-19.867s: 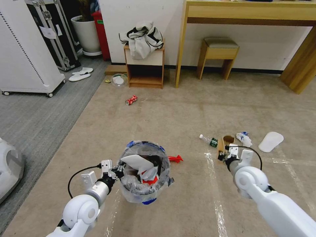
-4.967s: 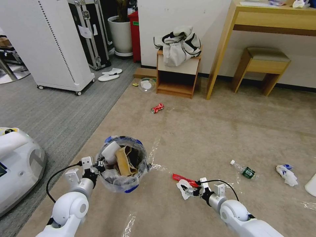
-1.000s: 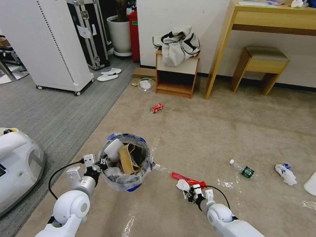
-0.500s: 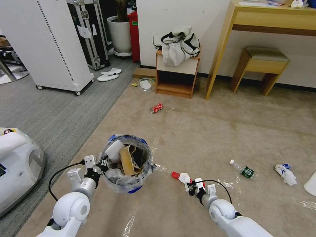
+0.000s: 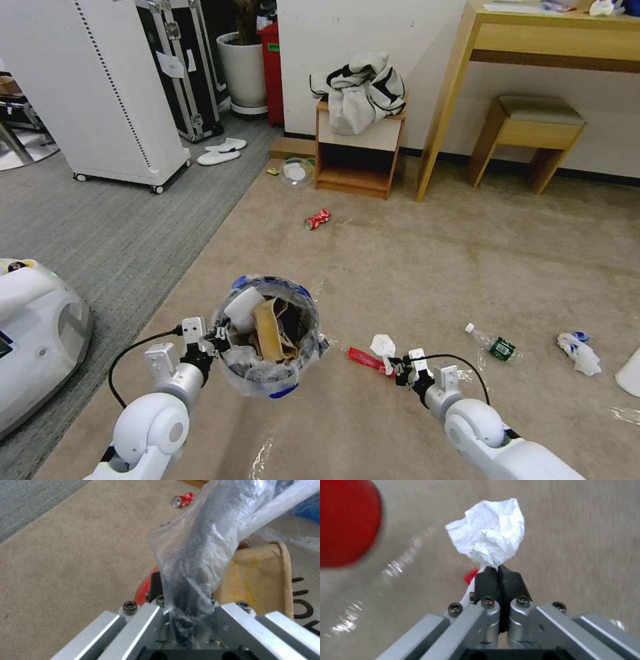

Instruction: Pick up the trash bin and place the garbage on the floor into it.

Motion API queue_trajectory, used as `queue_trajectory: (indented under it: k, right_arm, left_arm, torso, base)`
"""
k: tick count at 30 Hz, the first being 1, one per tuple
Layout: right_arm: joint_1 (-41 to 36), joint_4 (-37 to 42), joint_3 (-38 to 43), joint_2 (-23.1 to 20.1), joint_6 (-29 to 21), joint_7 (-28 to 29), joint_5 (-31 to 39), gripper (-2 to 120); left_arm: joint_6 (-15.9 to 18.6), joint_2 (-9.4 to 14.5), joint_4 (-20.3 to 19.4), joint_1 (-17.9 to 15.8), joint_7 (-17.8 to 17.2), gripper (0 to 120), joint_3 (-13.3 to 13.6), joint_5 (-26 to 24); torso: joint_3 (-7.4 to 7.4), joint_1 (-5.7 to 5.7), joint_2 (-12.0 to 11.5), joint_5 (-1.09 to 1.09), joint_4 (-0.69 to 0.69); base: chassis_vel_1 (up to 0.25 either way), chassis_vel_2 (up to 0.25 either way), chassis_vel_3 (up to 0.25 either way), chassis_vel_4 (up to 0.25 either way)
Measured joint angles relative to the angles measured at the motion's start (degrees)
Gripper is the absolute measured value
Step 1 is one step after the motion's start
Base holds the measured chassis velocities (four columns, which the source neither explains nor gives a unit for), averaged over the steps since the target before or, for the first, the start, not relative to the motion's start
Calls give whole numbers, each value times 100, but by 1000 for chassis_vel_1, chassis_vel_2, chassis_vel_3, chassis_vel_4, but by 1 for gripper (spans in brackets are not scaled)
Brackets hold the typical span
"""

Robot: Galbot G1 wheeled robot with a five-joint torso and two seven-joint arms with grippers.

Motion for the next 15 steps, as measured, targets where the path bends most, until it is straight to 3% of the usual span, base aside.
queue_trajectory:
  k: [4,5,15]
  right_arm:
    - [-40,314,90,-90,-12,-6,59,0]
    - [-24,807,192,-267,-54,-81,115,0]
    - [297,1838,439,-924,-230,-601,-166,0]
  left_arm:
    - [6,-6,-21,6,9,1,29,28]
    - [17,-3,-72,18,30,1,62,46]
    - [27,36,-169,128,105,1,106,170]
  torso:
    - [0,0,0,0,0]
    - [0,0,0,0,1]
    - [0,0,0,0,1]
  base:
    - [0,0,0,0]
    - [0,0,0,0]
    - [0,0,0,0]
